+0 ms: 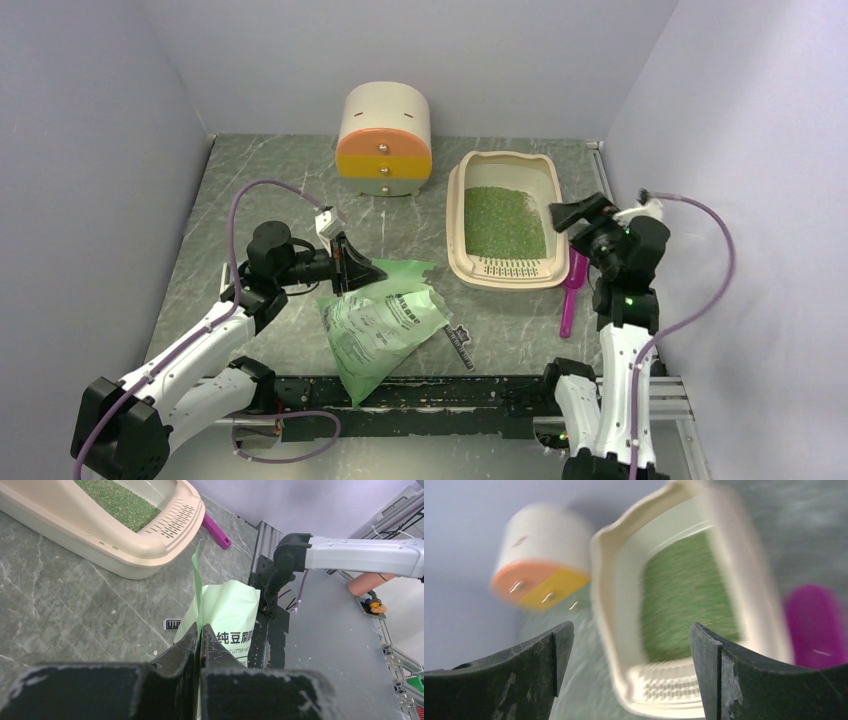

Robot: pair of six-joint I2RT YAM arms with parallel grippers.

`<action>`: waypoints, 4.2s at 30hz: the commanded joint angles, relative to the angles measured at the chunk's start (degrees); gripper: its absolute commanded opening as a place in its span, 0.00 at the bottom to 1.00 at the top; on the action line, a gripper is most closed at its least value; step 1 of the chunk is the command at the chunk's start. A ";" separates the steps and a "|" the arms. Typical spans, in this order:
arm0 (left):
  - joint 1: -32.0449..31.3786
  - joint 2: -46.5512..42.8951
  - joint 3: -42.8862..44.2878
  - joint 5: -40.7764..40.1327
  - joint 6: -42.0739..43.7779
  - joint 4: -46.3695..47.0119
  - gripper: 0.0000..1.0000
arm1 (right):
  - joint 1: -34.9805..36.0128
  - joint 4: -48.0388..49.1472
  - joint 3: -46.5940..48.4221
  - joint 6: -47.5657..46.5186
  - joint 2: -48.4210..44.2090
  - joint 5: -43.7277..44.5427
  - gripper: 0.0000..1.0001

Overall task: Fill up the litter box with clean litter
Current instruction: Place the spatula at the center of the board, then close the cat litter bag at the center of the board.

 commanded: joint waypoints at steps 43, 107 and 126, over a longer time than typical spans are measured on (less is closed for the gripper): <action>0.31 1.93 3.44 1.30 1.96 0.39 0.05 | 58.58 32.01 -27.16 21.73 11.14 -1.17 1.00; 2.95 -25.62 9.04 -29.14 -8.78 -44.49 0.05 | 84.58 27.51 22.76 -7.57 43.47 -20.12 0.00; 2.95 -41.20 5.63 -36.49 -19.62 -50.66 0.05 | 83.25 3.35 39.77 -17.06 51.67 -13.18 0.10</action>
